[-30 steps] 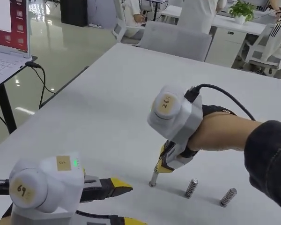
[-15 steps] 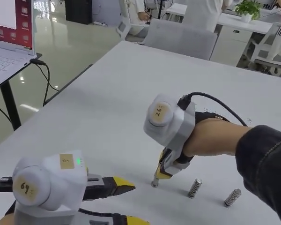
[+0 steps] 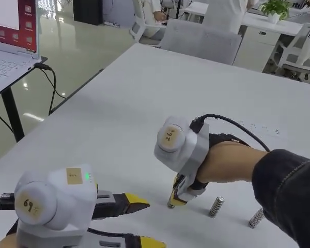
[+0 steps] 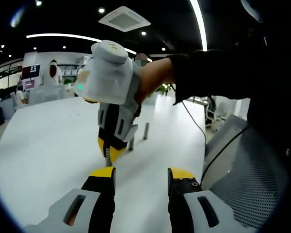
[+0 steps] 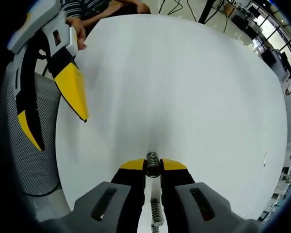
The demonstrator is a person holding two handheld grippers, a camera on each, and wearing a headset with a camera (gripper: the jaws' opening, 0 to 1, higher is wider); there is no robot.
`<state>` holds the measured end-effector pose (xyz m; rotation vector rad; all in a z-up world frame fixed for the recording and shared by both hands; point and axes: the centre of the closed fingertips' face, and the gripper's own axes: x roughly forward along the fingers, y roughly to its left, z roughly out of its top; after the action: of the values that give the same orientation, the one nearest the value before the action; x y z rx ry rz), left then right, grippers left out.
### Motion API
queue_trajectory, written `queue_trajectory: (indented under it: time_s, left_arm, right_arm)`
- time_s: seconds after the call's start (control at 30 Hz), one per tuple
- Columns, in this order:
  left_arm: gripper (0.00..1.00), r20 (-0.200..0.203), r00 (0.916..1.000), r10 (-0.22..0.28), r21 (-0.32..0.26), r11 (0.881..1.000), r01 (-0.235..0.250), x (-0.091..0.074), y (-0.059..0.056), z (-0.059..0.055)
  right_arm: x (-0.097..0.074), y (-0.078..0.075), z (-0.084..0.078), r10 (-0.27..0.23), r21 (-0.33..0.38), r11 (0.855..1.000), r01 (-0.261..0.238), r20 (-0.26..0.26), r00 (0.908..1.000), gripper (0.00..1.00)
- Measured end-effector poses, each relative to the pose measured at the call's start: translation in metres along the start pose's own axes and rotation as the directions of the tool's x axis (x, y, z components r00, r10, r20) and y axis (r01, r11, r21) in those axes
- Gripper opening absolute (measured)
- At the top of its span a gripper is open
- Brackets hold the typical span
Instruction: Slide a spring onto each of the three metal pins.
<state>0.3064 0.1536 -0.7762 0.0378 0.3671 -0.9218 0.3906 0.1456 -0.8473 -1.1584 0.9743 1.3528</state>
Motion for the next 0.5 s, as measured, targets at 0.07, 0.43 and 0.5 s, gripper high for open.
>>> queue_trajectory:
  time_s: [0.07, 0.43, 0.5]
  left_arm:
    - [0.37, -0.001, 1.0, 0.0, 0.0, 1.0, 0.0, 0.0003, 0.0001, -0.0001]
    - [0.37, -0.003, 1.0, 0.002, -0.001, 1.0, -0.002, 0.0006, 0.0008, -0.0005]
    - [0.37, -0.004, 1.0, 0.002, -0.002, 1.0, -0.002, 0.0006, 0.0009, -0.0008]
  right_arm:
    - [0.0016, -0.0004, -0.0012, -0.001, 0.001, 1.0, 0.001, -0.001, 1.0, 0.09]
    - [0.0051, -0.0009, -0.0023, -0.005, 0.01, 1.0, 0.005, 0.014, 0.9999, 0.09]
    - [0.0045, -0.0011, -0.0022, -0.007, 0.014, 1.0, 0.007, 0.022, 0.9997, 0.11]
